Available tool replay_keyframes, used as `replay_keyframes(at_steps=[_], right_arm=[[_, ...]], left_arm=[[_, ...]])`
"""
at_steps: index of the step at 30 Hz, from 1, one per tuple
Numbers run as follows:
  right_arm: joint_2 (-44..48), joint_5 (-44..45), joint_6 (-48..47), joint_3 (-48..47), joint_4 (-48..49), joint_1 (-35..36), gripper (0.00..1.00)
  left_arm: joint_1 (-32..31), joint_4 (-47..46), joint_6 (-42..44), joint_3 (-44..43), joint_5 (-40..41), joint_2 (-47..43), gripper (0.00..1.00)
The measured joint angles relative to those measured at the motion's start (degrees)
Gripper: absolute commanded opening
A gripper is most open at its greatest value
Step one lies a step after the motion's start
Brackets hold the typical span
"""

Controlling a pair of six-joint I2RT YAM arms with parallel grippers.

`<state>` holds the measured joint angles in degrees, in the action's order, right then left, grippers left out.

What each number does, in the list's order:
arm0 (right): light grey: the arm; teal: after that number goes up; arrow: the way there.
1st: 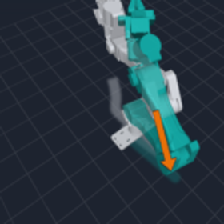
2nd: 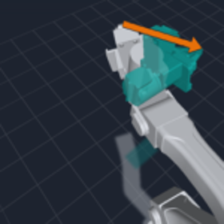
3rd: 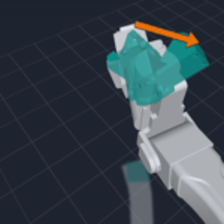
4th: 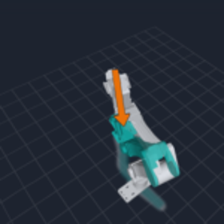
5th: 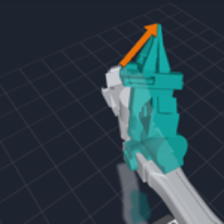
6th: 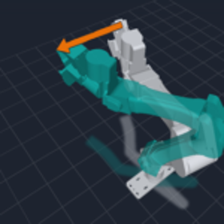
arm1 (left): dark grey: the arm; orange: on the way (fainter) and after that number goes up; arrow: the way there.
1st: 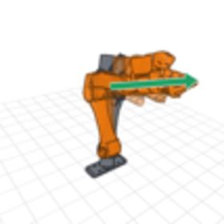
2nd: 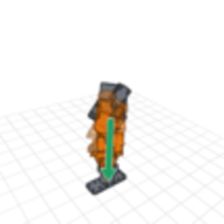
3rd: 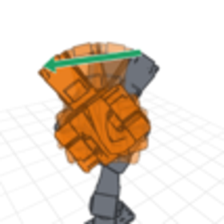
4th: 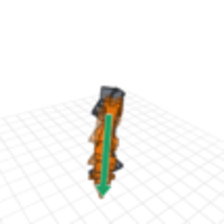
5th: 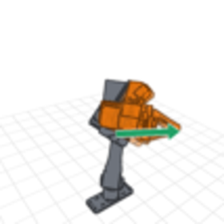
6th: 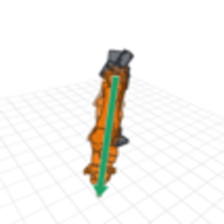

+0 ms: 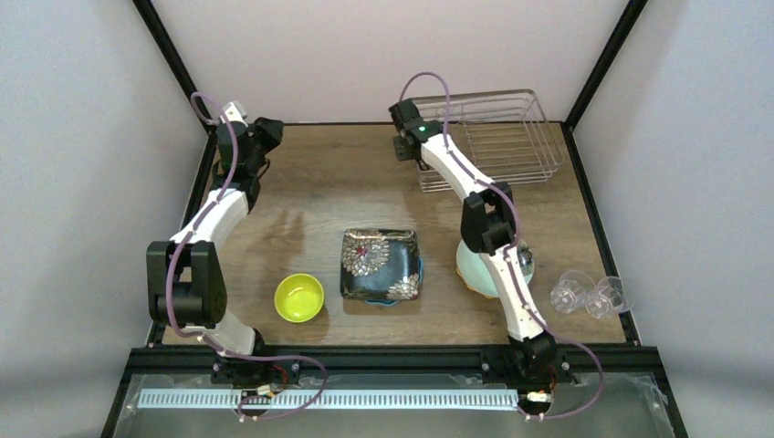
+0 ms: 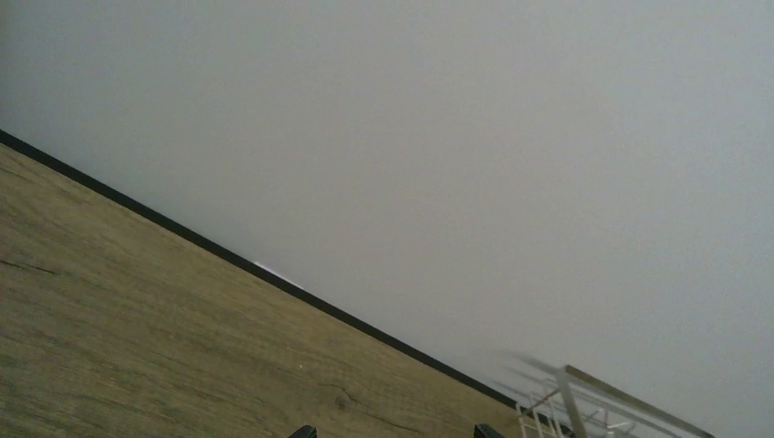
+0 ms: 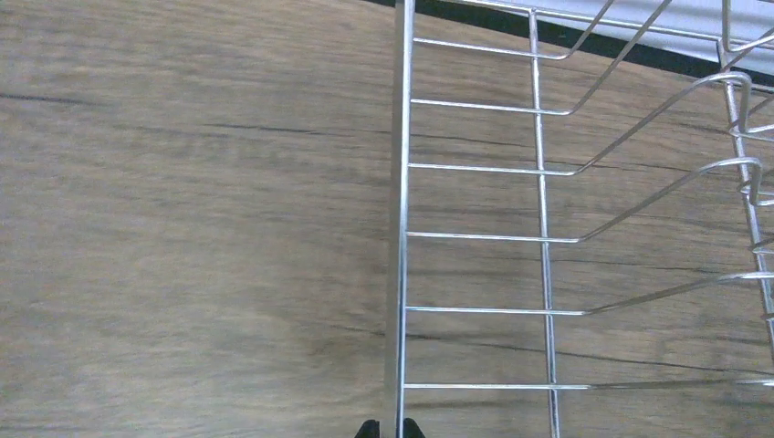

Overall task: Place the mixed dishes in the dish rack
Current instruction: Move the dish rack to the center of the board.

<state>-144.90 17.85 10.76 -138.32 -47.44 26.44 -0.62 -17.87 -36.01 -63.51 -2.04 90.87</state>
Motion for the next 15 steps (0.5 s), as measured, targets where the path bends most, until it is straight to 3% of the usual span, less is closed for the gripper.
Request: replay_keyframes(at_steps=[15], right_arm=[[-0.35,0.66,3.87,-0.61,-0.48,10.29,0.01]], left_arm=[[-1.40,4.61,0.46,2.23,-2.34,-3.80,1.00]])
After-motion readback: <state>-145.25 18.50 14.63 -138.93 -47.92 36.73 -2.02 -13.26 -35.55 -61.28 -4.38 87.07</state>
